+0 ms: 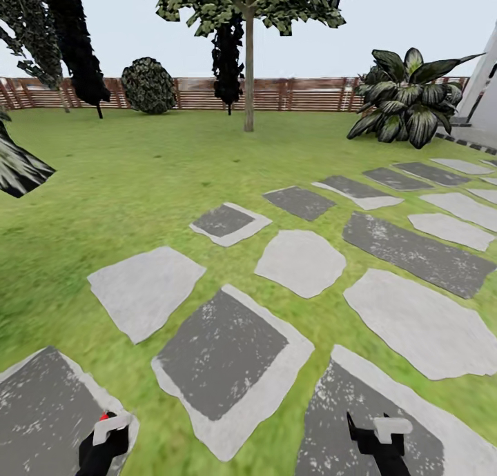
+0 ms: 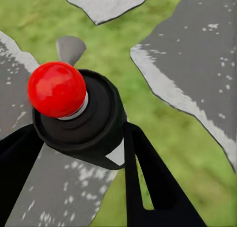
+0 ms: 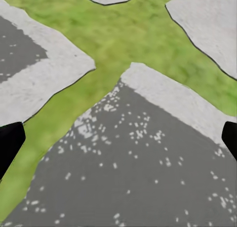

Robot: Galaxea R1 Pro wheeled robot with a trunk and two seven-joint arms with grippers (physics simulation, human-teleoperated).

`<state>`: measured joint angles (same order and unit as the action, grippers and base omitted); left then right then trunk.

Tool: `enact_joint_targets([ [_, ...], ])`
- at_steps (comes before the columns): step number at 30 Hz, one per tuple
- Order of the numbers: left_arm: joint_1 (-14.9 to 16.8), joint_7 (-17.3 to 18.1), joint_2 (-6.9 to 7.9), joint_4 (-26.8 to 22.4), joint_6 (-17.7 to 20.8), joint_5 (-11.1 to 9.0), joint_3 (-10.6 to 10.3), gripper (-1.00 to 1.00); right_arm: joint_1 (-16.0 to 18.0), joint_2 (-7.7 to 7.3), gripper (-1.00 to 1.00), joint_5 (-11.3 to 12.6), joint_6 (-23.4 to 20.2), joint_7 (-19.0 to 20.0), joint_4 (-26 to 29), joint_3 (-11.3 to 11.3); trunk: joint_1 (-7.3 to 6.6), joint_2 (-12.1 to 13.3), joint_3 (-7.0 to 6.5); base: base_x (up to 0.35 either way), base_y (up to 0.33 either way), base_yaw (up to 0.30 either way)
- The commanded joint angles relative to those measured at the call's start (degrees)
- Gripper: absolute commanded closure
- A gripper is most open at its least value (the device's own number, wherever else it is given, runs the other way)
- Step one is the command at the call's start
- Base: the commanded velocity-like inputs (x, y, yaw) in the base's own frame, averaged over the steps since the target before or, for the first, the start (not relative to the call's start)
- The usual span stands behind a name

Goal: In the garden, pick up the pesticide atomizer on the floor and spray pesticide onto both trees until each tree trunk is fully covered.

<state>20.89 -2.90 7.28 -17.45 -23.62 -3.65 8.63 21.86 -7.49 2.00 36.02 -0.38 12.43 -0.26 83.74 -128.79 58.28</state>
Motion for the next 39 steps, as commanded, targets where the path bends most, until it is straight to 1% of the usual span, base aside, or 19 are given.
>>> enact_joint_targets([
  [1, 0.03, -0.09, 0.02, 0.05, -0.19, -0.38, -0.19, 1.00, 0.03, 0.01, -1.00, 0.20, 0.18, 0.03, -0.04, 0.00, 0.03, -0.01, 0.05, 0.338, 0.000, -0.002],
  [39, 0.03, -0.09, 0.02, 0.05, -0.19, -0.39, -0.19, 1.00, 0.03, 0.16, -1.00, 0.14, 0.10, 0.12, -0.13, 0.09, 0.03, -0.01, 0.05, 0.339, 0.000, 0.000],
])
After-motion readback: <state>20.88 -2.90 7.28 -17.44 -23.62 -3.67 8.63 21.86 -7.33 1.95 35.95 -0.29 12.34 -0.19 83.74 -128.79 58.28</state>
